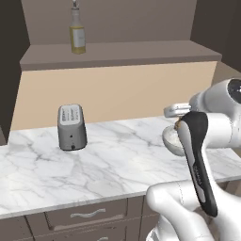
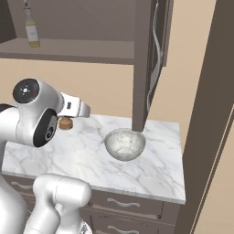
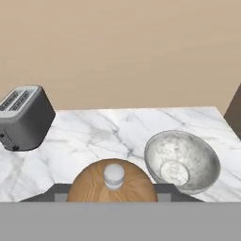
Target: Retrieve the bottle and the shaker from the cabinet and place them next to the mixing bowl on the counter. Then add garlic from the fridge to the mixing bowl.
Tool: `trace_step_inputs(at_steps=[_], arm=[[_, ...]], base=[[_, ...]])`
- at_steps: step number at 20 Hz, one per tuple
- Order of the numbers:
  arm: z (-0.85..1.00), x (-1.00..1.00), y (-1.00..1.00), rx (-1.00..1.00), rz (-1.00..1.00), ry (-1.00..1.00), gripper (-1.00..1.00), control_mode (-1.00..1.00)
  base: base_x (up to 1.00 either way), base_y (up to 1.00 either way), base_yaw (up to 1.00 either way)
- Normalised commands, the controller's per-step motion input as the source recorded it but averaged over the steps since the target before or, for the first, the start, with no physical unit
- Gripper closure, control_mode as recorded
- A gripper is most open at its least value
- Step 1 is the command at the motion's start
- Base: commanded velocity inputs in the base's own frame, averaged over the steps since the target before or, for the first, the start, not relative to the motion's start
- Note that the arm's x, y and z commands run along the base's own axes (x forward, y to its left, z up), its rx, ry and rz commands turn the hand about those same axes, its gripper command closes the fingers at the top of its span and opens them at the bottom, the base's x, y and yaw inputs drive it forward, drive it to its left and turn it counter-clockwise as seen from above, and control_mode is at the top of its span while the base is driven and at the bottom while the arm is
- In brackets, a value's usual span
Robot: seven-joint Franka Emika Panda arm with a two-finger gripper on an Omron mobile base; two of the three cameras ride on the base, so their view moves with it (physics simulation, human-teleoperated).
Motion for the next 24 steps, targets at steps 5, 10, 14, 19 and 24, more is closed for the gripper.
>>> trace_step_inputs(at_steps=[5,10,14,19,24], arm=[[-0.22,0.22,0.17,0.00,-0.25,0.00,1.00,-1.00],[-0.36,0.24,0.13,0.00,-0.21,0.00,1.00,-1.00],[-0.30,0.28,0.08,0.00,-0.15,0.05,1.00,-1.00],[-0.30,0.29,0.07,0.00,-0.12,0.07,1.00,-1.00],[-0.32,0.29,0.06,0.00,-0.11,0.07,1.00,-1.00]], base=[[0.00,0.00,0.00],[0.00,0.00,0.00],[0.00,0.00,0.00],[0.00,0.00,0.00],[0.00,0.00,0.00]])
